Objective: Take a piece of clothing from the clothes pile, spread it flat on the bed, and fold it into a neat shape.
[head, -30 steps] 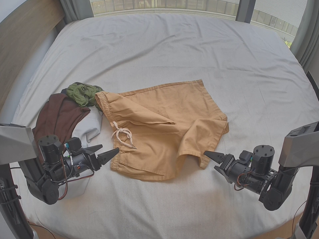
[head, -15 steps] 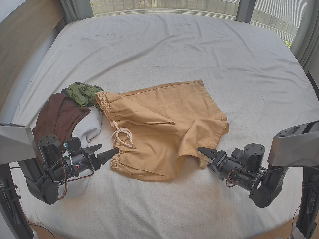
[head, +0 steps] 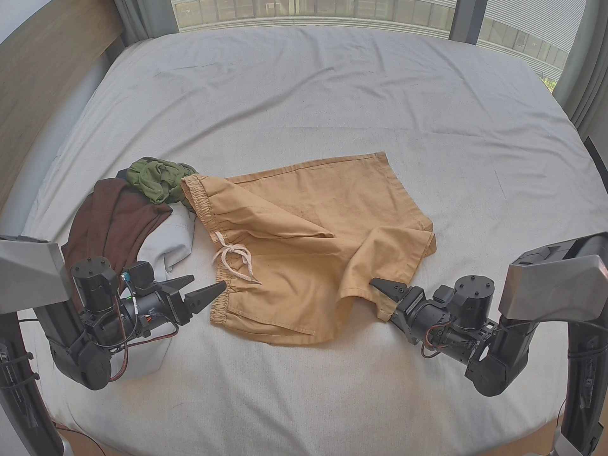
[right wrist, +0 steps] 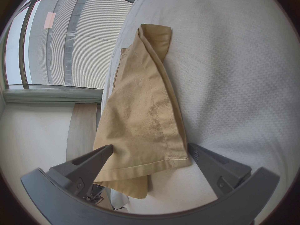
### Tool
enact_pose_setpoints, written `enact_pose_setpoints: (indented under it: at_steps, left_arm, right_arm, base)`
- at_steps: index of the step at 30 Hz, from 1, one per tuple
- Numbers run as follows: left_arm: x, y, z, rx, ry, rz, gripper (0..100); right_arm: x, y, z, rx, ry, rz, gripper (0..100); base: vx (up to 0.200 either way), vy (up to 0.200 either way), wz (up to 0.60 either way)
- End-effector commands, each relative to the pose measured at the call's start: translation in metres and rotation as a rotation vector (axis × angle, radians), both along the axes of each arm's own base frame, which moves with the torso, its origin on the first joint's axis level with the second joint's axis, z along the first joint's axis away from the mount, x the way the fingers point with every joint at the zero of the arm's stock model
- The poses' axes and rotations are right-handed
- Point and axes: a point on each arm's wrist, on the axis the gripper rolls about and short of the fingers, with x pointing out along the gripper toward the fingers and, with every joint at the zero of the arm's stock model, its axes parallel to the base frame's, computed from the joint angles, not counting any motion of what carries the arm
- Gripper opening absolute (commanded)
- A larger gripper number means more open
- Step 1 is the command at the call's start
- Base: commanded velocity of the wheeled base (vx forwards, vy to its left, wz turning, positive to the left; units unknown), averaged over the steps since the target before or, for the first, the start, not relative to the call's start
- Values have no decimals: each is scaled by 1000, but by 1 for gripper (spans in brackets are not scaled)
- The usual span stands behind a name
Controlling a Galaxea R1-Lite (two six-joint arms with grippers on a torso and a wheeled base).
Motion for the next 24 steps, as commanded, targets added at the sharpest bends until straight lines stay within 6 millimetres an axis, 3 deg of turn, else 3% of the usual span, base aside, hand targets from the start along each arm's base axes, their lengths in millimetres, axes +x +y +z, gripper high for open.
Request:
enact_pose_setpoints:
  at_steps: [1, 3, 4, 21, 24]
  left_arm:
    - [0, 1, 1, -1, -2, 2, 100]
    - [0, 0, 1, -1, -2, 0, 100]
    - [0, 0, 1, -1, -2, 0, 100]
    - [0, 0, -4, 6, 9, -2, 100]
    - [1, 0, -16, 12, 53, -1, 100]
  right_arm:
    - [2, 0, -5, -3, 9, -4, 100]
    - [2, -2, -4, -3, 9, -15, 100]
    - [2, -2, -2, -3, 2, -30, 0]
    - [-9, -11, 18, 0, -24, -64, 0]
    - [-23, -31, 37, -24, -51, -90, 0]
  base:
    - [0, 0, 0]
    - [0, 0, 0]
    - [0, 0, 0]
    - [0, 0, 0]
    - [0, 0, 0]
